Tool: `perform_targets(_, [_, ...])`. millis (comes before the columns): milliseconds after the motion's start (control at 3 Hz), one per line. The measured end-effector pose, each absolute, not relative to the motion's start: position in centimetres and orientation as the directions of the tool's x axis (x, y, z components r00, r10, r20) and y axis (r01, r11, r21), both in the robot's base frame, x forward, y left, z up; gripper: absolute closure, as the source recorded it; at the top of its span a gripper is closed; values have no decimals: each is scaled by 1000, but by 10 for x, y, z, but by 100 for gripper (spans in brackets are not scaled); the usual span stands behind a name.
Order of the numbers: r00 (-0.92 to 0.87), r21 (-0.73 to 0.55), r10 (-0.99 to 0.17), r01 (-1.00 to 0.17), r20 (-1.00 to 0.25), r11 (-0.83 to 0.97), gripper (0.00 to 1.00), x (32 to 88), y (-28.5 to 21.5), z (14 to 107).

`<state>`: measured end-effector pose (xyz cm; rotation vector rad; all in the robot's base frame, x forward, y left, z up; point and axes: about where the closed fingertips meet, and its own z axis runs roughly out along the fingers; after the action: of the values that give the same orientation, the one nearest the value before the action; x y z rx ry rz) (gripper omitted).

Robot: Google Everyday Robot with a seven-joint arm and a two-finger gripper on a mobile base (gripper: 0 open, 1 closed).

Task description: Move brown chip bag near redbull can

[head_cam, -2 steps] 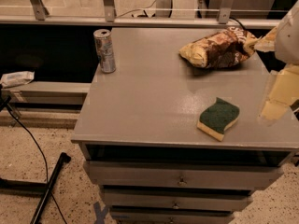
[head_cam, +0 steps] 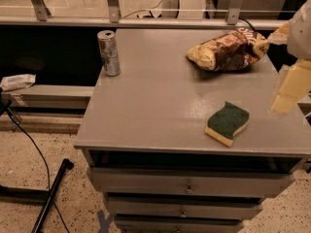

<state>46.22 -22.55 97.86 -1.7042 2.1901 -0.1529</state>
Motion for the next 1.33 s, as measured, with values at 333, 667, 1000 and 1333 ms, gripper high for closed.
perform_targets(333, [-171,-418,-966,-876,-195,240,0,531,-245,982])
perform_targets(667, [-140,-520,-978,-830,-153,201,0,620,-259,981])
perform_targets(1000, [-128,-545,-983,-818,-133,181,0,669,-261,969])
perform_targets(1333, [-116,-530,-983,-830,-140,173,2,700,-258,948])
